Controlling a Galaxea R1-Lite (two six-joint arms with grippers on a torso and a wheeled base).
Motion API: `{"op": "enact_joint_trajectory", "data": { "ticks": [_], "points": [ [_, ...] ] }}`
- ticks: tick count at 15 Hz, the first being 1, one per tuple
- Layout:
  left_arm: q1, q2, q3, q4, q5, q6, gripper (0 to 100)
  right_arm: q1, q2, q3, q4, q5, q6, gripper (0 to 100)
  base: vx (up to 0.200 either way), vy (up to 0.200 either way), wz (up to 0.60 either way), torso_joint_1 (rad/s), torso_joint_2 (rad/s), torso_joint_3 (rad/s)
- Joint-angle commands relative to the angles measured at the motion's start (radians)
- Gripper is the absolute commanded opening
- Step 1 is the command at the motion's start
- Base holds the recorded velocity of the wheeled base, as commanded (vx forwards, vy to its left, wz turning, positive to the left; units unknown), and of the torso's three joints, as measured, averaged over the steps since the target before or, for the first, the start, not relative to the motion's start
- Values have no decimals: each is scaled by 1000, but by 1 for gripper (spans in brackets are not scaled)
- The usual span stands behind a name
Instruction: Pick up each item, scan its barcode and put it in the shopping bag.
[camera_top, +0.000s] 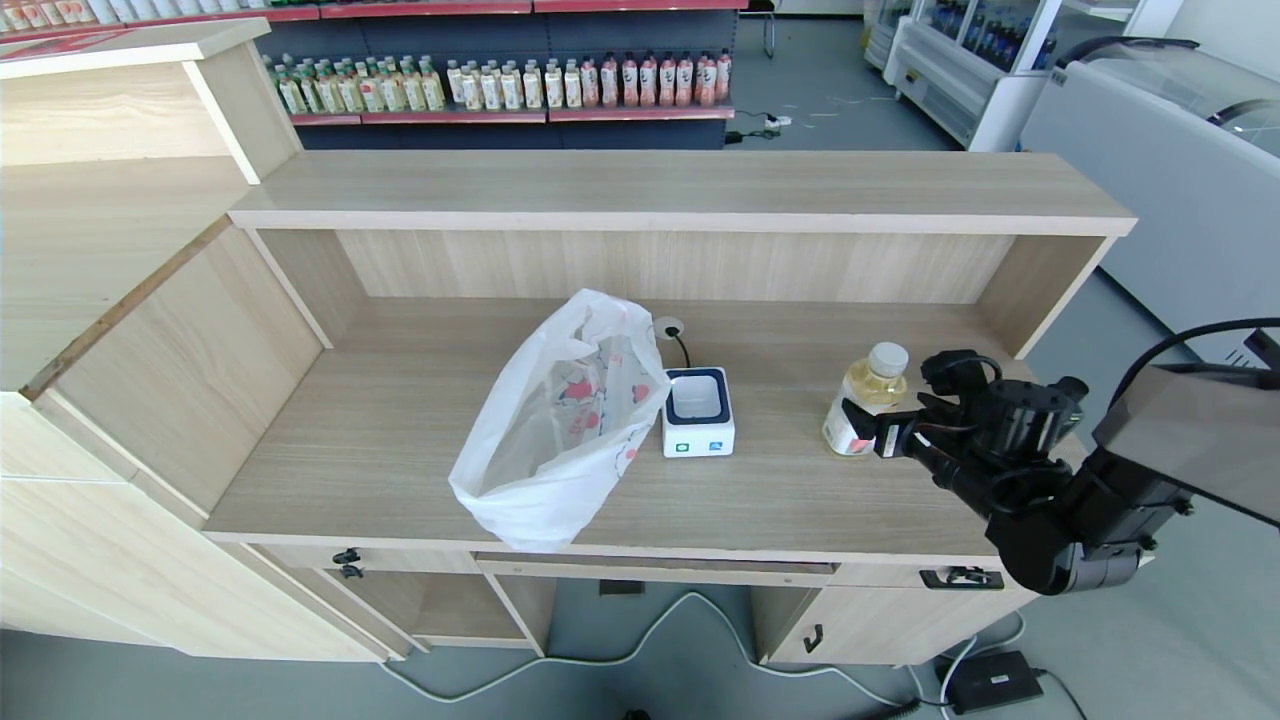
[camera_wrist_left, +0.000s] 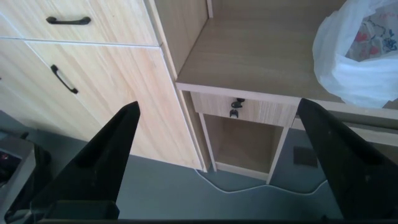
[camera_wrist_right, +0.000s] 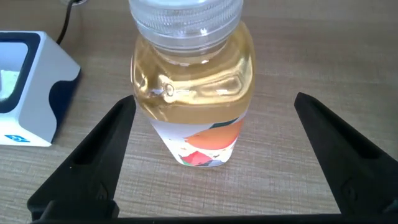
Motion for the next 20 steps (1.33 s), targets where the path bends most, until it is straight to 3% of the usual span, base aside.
{"op": "enact_joint_trajectory", "data": {
  "ticks": [1, 20],
  "points": [
    [0, 0, 0, 0, 0, -1, 100, 4, 33, -25, 1, 1, 0, 100, 0, 0, 0, 0, 0, 0],
    [0, 0, 0, 0, 0, -1, 100, 1, 122, -162, 10, 130, 29, 100, 0, 0, 0, 0, 0, 0]
  ]
}}
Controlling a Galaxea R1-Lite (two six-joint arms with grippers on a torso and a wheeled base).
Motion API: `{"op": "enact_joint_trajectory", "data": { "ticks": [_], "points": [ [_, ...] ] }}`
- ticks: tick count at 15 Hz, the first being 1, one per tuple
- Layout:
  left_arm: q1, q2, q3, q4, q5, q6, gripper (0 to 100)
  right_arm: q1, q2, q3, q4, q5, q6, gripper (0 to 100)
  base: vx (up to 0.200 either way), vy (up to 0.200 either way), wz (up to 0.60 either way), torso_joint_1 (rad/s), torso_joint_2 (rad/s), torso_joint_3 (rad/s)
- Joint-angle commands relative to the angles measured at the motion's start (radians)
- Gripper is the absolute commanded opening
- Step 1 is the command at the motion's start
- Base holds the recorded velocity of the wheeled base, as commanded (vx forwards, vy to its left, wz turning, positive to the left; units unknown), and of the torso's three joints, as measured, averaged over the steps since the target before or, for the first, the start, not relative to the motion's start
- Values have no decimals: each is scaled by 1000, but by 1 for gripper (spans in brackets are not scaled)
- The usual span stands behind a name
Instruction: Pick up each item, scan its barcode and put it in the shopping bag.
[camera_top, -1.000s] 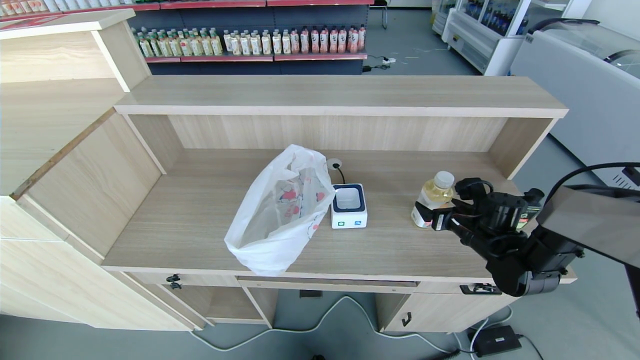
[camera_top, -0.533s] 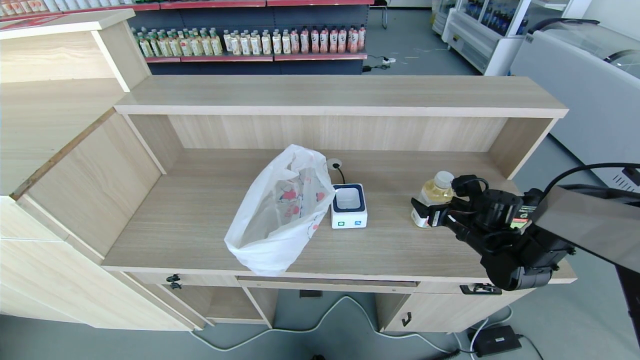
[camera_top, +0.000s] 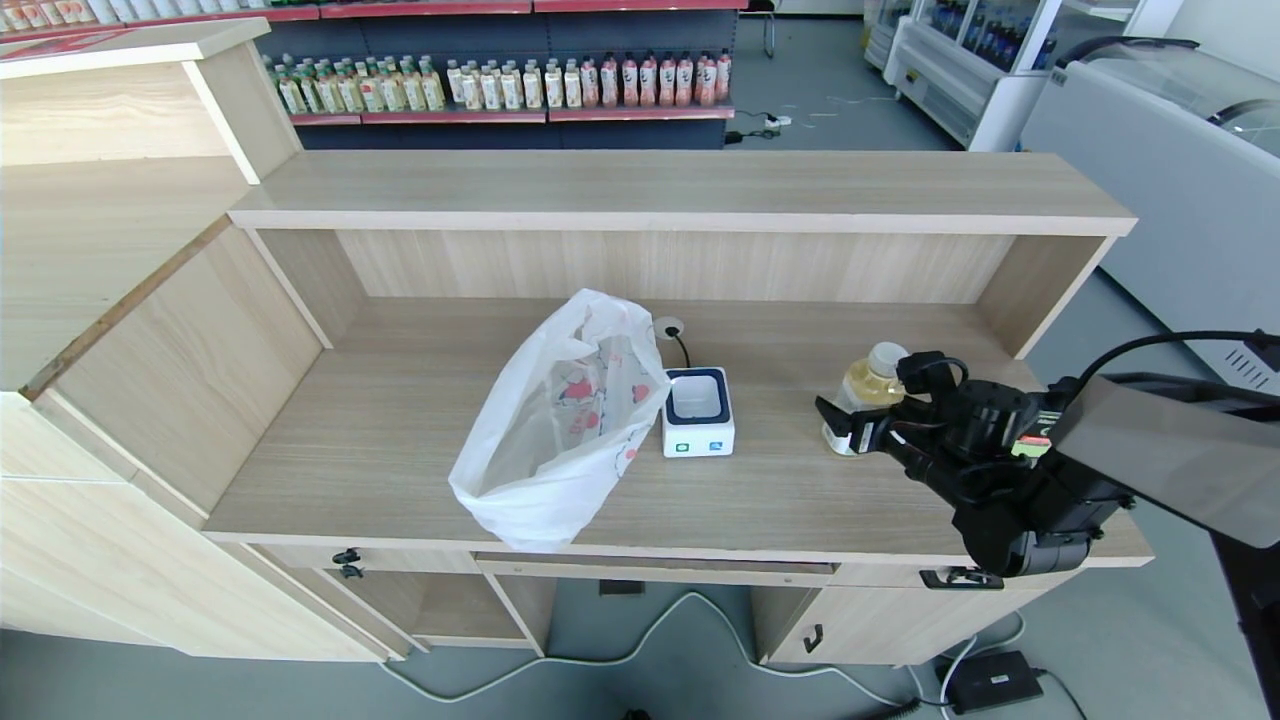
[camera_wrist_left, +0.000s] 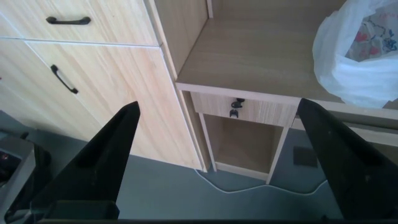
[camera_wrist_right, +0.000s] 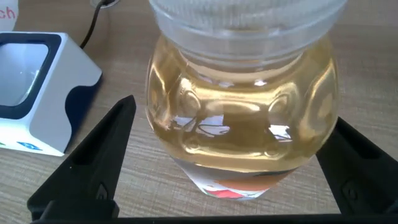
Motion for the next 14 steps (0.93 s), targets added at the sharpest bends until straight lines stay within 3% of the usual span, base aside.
{"op": "enact_joint_trajectory", "data": {
  "ticks": [1, 11, 14],
  "points": [
    [0, 0, 0, 0, 0, -1, 100, 1, 9, -3, -8, 18, 0, 0, 0, 0, 0, 0, 0, 0],
    [0, 0, 0, 0, 0, -1, 100, -24, -7, 1, -7, 26, -9, 0, 0, 0, 0, 0, 0, 0],
    [0, 0, 0, 0, 0, 1, 100, -34, -105, 89, 70, 34, 11, 0, 0, 0, 0, 0, 0, 0]
  ]
}}
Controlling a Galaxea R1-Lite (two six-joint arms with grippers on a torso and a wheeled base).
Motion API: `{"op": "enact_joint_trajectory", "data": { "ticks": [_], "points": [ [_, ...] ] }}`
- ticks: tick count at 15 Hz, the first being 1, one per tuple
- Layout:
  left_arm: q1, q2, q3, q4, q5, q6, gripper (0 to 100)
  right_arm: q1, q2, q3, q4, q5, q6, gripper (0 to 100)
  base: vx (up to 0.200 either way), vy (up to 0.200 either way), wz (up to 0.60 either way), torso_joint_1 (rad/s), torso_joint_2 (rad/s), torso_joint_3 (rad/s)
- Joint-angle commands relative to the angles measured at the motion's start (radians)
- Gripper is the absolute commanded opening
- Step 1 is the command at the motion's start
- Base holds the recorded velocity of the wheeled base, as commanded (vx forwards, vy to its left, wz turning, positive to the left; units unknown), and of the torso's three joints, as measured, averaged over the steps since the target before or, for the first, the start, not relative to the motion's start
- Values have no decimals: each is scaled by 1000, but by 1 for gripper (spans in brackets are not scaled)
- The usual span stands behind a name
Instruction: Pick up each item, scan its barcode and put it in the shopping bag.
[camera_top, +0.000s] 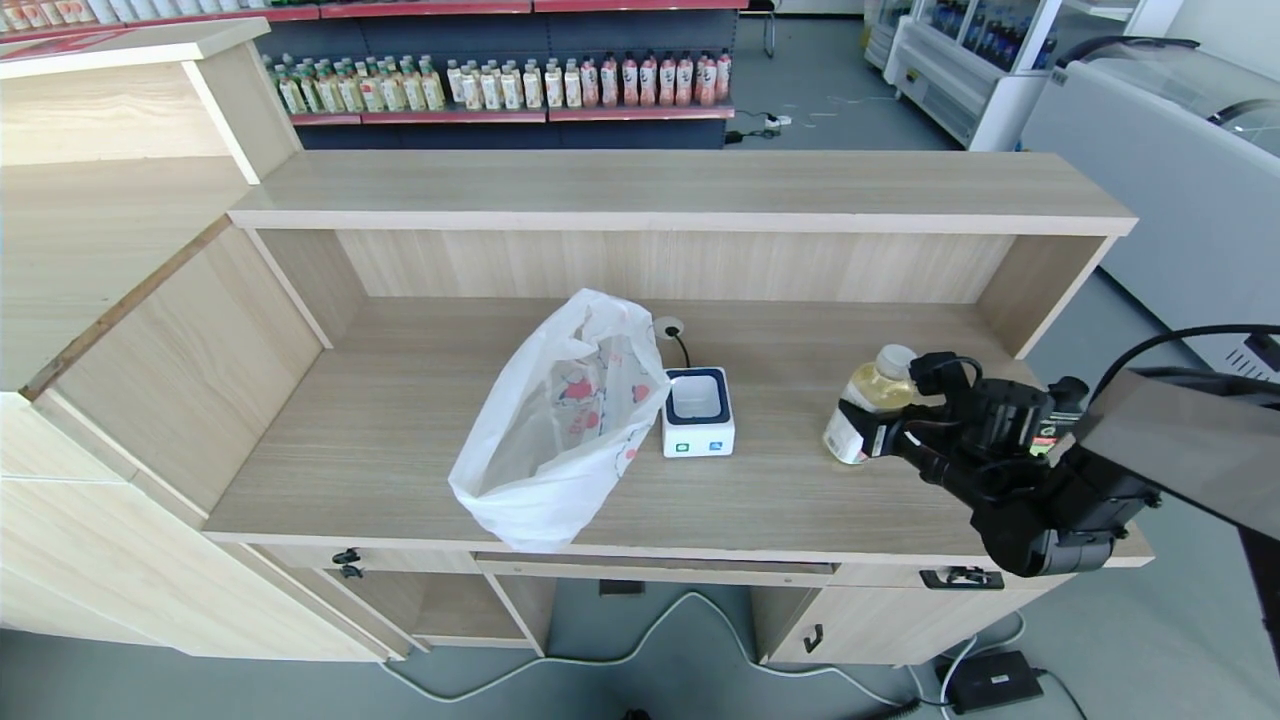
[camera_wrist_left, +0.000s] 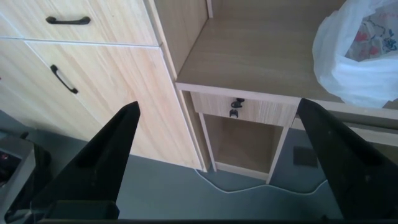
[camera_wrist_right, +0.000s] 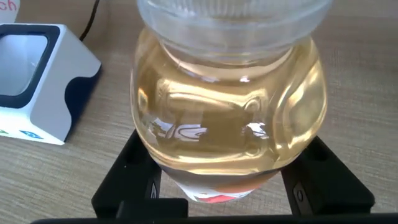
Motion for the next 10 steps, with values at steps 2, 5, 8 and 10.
{"op": "enact_joint_trajectory", "data": {
  "ticks": [2, 5, 8, 10],
  "points": [
    [0, 0, 0, 0, 0, 1, 100, 5, -144, 92, 28, 11, 32, 0, 0, 0, 0, 0, 0, 0],
    [0, 0, 0, 0, 0, -1, 100, 41, -614, 203, 347, 204, 379, 0, 0, 0, 0, 0, 0, 0],
    [0, 0, 0, 0, 0, -1, 100, 6, -815, 332, 355, 448, 477, 0, 0, 0, 0, 0, 0, 0],
    [0, 0, 0, 0, 0, -1, 100, -20, -893, 393, 277, 649, 571, 0, 0, 0, 0, 0, 0, 0]
  ]
}}
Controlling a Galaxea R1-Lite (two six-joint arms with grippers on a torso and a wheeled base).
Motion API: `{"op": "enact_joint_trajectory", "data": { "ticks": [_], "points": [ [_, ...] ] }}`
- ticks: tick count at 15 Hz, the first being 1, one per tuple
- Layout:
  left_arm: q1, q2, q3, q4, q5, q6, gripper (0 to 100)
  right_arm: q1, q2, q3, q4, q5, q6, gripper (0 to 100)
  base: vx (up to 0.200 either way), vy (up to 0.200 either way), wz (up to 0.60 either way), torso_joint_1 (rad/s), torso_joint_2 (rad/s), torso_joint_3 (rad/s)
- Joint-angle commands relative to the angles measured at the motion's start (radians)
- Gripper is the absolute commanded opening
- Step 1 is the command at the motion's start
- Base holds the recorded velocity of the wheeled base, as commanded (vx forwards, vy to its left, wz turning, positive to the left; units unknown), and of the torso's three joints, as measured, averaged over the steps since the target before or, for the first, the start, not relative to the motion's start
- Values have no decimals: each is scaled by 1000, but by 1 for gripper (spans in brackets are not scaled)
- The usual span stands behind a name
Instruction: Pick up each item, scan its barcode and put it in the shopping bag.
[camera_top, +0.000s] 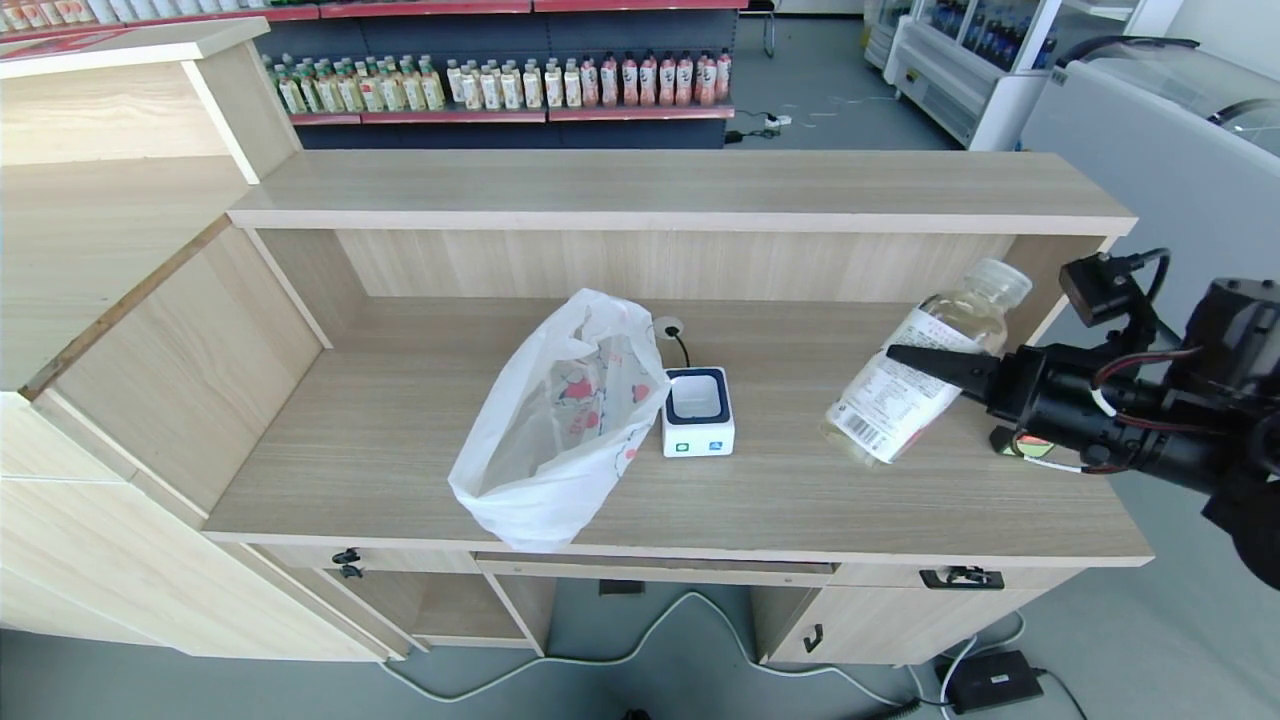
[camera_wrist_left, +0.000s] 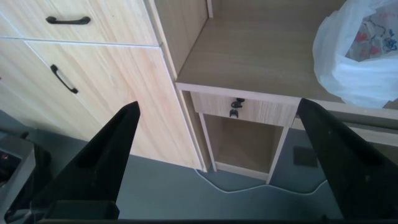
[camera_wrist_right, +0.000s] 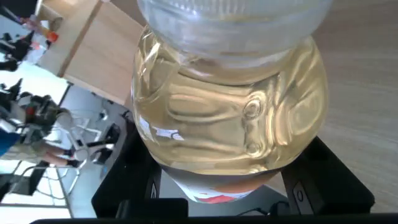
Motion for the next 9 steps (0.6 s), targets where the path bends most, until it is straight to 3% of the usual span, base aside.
{"op": "enact_joint_trajectory", "data": {
  "ticks": [1, 2, 9],
  "points": [
    [0, 0, 0, -1, 1, 0, 100, -23, -203, 82, -25, 100, 85, 0, 0, 0, 0, 0, 0, 0],
    [0, 0, 0, -2, 1, 1, 100, -7, -233, 81, -27, 170, 130, 0, 0, 0, 0, 0, 0, 0],
    [0, 0, 0, -1, 1, 0, 100, 103, -342, 84, -25, 261, 294, 0, 0, 0, 0, 0, 0, 0]
  ]
}}
